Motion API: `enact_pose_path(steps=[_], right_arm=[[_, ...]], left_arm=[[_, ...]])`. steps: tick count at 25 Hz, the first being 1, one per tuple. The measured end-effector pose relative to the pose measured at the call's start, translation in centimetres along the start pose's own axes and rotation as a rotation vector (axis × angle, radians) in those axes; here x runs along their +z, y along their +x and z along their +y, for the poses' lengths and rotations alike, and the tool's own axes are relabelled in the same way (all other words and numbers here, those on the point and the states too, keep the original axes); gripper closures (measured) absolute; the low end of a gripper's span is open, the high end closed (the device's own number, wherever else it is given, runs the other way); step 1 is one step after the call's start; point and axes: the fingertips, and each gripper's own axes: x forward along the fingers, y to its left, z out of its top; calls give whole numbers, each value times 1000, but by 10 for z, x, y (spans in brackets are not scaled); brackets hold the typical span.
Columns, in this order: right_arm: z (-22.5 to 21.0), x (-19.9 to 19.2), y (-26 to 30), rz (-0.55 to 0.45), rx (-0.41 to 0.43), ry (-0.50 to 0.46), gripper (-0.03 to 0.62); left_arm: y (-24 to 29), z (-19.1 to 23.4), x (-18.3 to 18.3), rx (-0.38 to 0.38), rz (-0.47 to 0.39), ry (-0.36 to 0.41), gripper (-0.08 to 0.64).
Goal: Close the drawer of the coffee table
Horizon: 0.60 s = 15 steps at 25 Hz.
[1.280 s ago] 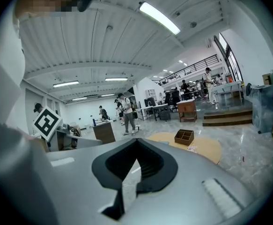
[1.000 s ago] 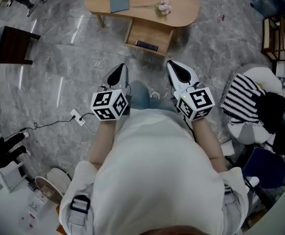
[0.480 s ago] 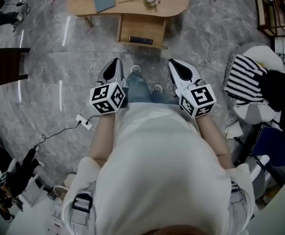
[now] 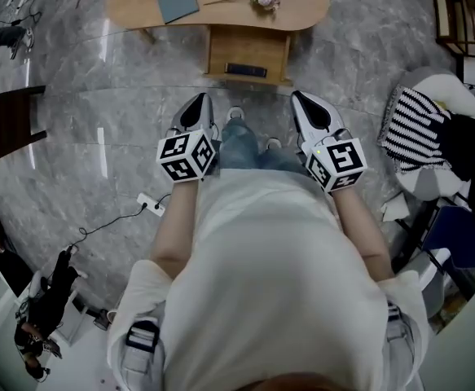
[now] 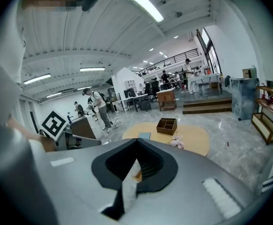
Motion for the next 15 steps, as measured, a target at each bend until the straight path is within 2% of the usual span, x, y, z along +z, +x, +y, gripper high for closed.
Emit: enact_pose_path(steps=[8,15], right_arm=[[-22,-17,61,40,-80,55,594],[-56,-62,98,88,-178,100,592]], left_arm=[[57,42,6,-65,101,29,558],[113,88,-19,-75,184,58,558]])
